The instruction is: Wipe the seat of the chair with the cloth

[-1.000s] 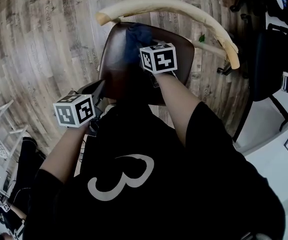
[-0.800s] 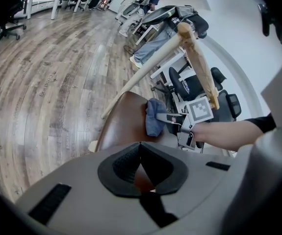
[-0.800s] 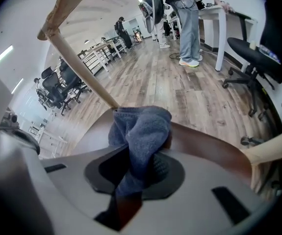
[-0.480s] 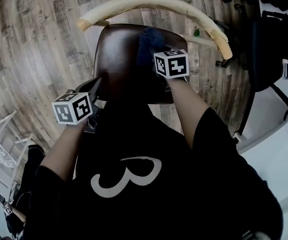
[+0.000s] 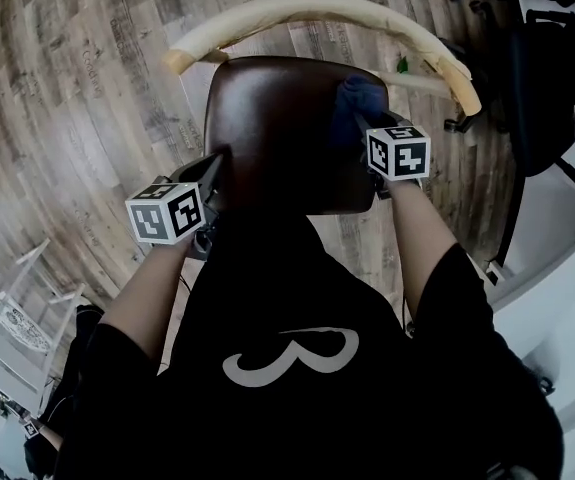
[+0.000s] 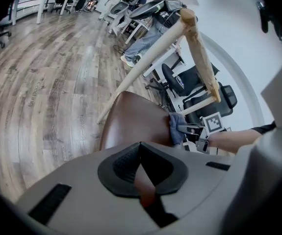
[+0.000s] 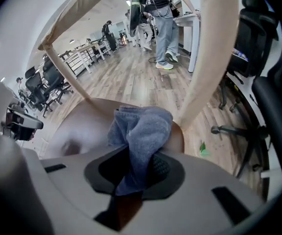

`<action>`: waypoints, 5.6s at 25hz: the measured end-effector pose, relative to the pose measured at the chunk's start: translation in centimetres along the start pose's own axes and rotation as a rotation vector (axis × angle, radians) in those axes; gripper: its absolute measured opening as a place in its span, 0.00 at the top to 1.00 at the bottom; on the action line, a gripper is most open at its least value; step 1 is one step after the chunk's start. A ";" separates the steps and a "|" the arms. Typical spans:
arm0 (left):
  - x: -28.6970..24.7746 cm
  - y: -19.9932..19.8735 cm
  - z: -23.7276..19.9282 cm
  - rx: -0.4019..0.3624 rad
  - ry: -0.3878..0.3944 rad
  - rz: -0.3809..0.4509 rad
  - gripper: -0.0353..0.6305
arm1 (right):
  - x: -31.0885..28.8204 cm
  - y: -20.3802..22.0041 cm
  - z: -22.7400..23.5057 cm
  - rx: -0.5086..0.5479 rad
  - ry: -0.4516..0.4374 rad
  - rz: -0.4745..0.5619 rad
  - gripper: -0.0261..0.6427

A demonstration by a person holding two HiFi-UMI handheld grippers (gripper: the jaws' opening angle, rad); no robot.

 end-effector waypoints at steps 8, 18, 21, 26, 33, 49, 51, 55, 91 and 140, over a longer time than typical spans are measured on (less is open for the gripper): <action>1.6 1.4 -4.4 0.043 -0.078 0.001 0.93 | 2.2 1.8 3.5 -0.034 0.115 -0.027 0.85; 2.8 1.7 -5.4 0.067 -0.043 -0.037 0.93 | 3.5 0.5 1.5 -0.066 0.210 0.036 0.85; 3.2 1.6 -5.3 0.057 -0.015 -0.047 0.93 | 4.2 -0.7 -1.0 -0.093 0.174 0.104 0.85; 4.2 1.6 -5.1 0.084 0.020 -0.021 0.93 | 4.1 -2.6 -6.9 -0.113 0.045 0.179 0.85; 6.1 2.7 -5.9 0.101 0.042 -0.029 0.93 | 1.1 -2.6 -17.2 -0.111 -0.186 0.178 0.85; 9.3 6.5 -9.6 0.061 -0.008 -0.097 0.93 | -5.6 0.0 -27.0 0.071 -0.266 0.029 0.85; 9.5 6.8 -9.8 0.060 -0.007 -0.103 0.93 | -5.9 0.2 -26.7 0.066 -0.252 0.023 0.85; 9.6 7.1 -10.2 0.044 -0.008 -0.122 0.93 | -6.3 0.5 -26.7 0.097 -0.252 0.017 0.85; 8.3 5.9 -9.4 0.013 0.015 -0.169 0.93 | -1.2 4.4 -16.8 0.047 -0.105 0.035 0.85; 2.8 2.5 -3.6 0.000 0.128 -0.142 0.93 | 9.1 10.0 -1.7 -0.155 0.276 0.051 0.85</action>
Point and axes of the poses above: the fingertips, and each gripper's own axes: x backward along the fingers, z to its right, y out of its underside, the point moved 7 cm from there along x, backward along the fingers, and after that the axes turned 14 degrees about z, right-handed, at the moved point
